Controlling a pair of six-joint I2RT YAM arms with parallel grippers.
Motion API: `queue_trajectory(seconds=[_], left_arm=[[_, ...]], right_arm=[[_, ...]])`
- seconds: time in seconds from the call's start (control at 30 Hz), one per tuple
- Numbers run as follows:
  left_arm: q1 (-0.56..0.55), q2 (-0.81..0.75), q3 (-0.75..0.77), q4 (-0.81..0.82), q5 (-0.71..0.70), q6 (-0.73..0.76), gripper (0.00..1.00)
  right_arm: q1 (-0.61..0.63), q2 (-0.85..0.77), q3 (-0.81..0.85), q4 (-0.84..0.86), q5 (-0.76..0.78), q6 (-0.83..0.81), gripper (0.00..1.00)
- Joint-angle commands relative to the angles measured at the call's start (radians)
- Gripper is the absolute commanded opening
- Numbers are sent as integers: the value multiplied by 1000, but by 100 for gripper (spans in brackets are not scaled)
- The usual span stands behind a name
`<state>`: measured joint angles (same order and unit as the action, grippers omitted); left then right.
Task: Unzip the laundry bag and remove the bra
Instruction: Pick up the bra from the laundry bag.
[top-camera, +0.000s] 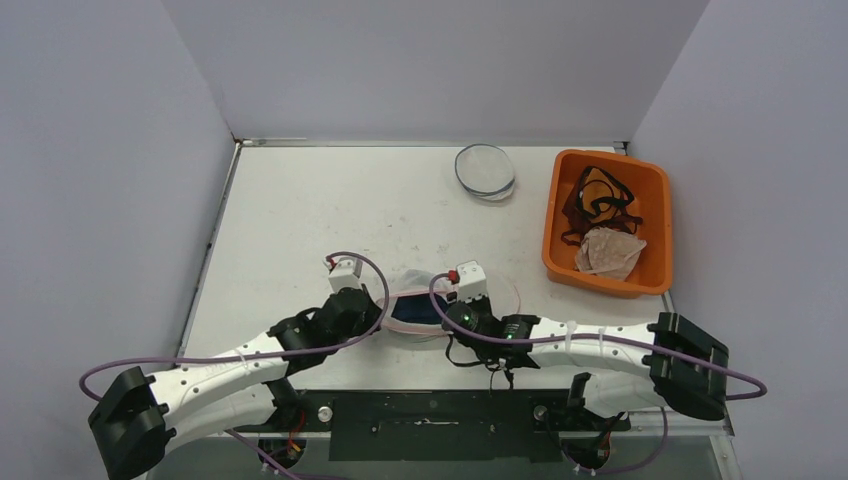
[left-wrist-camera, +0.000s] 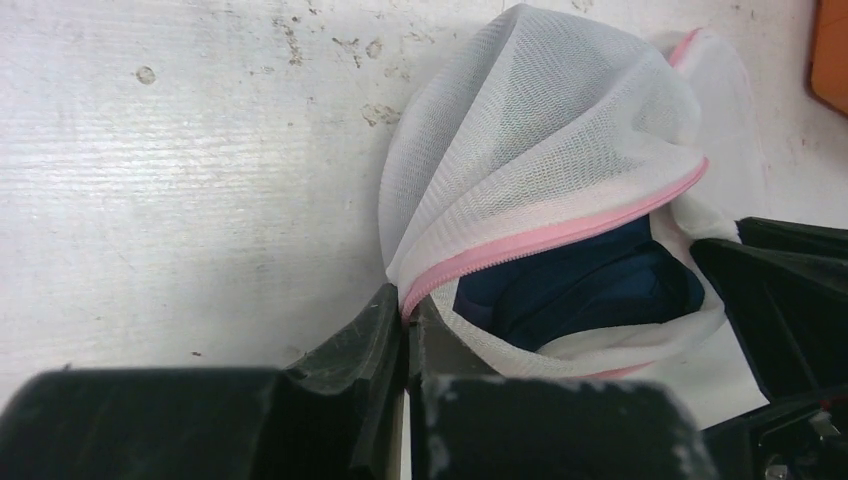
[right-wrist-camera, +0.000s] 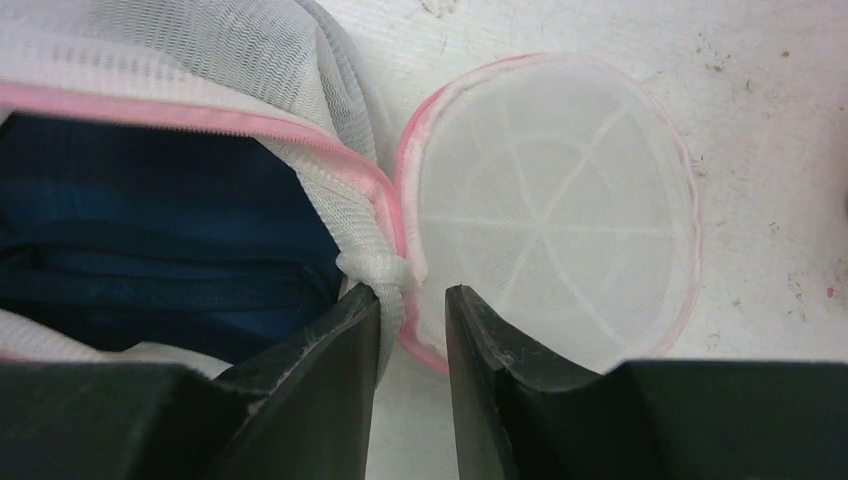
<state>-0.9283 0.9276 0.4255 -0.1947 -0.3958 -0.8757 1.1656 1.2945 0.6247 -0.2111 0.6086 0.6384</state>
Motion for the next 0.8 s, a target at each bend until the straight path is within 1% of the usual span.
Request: queue_trajectory(seconds=[0.0, 0.03, 0.07, 0.1, 0.17, 0.23, 0.3, 0.37, 0.43, 0.53, 0.6, 0.67, 0.77], left_arm=[[-6, -40, 24, -23, -47, 17, 0], [-6, -46, 21, -20, -41, 19, 0], [-6, -51, 18, -17, -35, 23, 0], [-6, -55, 17, -13, -29, 26, 0], [-9, -58, 13, -4, -17, 30, 0], [-13, -57, 9, 9, -9, 35, 0], [-18, -55, 2, 17, -6, 35, 0], [-24, -51, -8, 26, -6, 31, 0], [-27, -46, -18, 32, -6, 20, 0], [-30, -47, -26, 28, -7, 6, 0], [-32, -54, -33, 25, -11, 1, 0], [-31, -67, -43, 21, -16, -4, 0], [-30, -85, -62, 17, -25, -14, 0]], right_arm=[[69, -106, 12, 20, 60, -37, 41], [88, -124, 25, 31, 49, -61, 53], [107, -139, 42, 35, 44, -77, 61], [131, -152, 62, 40, 46, -94, 65], [182, -169, 95, 72, 27, -138, 68], [201, -163, 121, 137, -39, -177, 66], [201, -121, 154, 171, -110, -188, 55], [201, -47, 199, 171, -136, -185, 45], [196, 33, 241, 173, -137, -184, 41], [174, 122, 253, 201, -128, -155, 40], [148, 156, 228, 267, -126, -124, 41], [118, 177, 194, 328, -138, -78, 42], [88, 211, 160, 398, -139, -49, 47]])
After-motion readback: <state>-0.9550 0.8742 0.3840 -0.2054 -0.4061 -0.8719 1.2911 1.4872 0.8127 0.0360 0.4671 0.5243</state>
